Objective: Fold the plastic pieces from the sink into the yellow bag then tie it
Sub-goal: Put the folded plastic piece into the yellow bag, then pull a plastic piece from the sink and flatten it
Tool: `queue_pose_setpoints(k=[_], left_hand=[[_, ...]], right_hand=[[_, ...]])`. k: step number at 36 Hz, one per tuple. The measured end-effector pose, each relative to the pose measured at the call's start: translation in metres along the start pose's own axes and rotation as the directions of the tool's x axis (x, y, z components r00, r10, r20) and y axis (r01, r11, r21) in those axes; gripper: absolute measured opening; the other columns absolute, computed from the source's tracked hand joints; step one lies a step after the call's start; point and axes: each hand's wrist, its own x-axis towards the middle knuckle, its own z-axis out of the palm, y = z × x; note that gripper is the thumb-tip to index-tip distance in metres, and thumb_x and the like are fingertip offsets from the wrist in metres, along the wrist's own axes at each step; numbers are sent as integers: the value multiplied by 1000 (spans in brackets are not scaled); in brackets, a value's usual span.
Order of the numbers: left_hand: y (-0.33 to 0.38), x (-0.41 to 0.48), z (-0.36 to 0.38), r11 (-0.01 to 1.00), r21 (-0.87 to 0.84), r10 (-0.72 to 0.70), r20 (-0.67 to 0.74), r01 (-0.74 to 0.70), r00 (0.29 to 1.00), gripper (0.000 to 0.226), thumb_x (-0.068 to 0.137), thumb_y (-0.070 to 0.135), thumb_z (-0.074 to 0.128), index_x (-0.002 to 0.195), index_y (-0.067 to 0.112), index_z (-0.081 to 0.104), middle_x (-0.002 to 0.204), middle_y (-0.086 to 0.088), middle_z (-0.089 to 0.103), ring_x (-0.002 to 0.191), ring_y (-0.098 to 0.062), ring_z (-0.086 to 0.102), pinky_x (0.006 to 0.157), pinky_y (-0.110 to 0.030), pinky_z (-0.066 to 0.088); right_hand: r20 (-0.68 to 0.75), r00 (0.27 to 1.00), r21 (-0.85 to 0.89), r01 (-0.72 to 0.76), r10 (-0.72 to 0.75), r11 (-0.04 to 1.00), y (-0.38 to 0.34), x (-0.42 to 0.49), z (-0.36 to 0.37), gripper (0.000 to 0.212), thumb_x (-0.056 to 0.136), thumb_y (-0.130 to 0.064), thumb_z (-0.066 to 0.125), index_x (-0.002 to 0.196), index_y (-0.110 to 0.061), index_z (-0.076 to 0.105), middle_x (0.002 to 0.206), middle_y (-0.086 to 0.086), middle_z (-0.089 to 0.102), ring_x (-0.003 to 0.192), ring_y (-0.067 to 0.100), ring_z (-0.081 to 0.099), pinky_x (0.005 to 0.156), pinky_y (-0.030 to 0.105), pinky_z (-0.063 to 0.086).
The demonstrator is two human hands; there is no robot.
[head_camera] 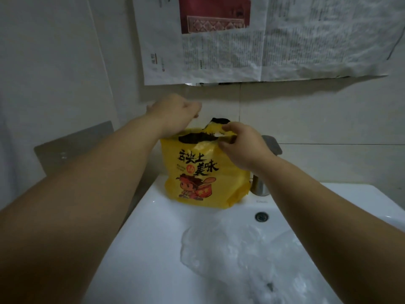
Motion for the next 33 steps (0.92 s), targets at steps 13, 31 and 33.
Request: queue_pose_setpoints(k=[13, 31, 33], left_hand=[[34, -98, 26, 878, -415, 116, -297, -237, 948, 30, 96, 27, 57, 72, 20, 75, 77, -20, 69, 71, -23, 63, 65, -22, 47], [42, -229, 171, 957, -238, -15, 537, 168, 843, 19, 93, 29, 60, 90, 13, 70, 82, 4, 59, 78, -13, 55, 68, -24, 42], [38, -231, 171, 972, -186, -16, 554, 143, 833, 19, 93, 29, 60, 102, 18, 72, 95, 9, 63, 89, -11, 58, 75, -23, 43]], right_hand=[[-35, 985, 31, -166, 167, 986, 6, -75, -44, 36, 89, -17, 54, 124, -19, 60, 112, 1, 64, 90, 18, 61, 68, 26, 46], [644, 334, -672, -182, 688, 718, 95, -231, -21, 77, 88, -33, 68, 151, -14, 27, 154, 6, 33, 131, 24, 45, 99, 28, 41], [657, 264, -705, -119, 706, 700, 101, -230, -15, 52, 89, -21, 66, 137, -7, 51, 135, 8, 56, 96, 20, 63, 76, 22, 51]])
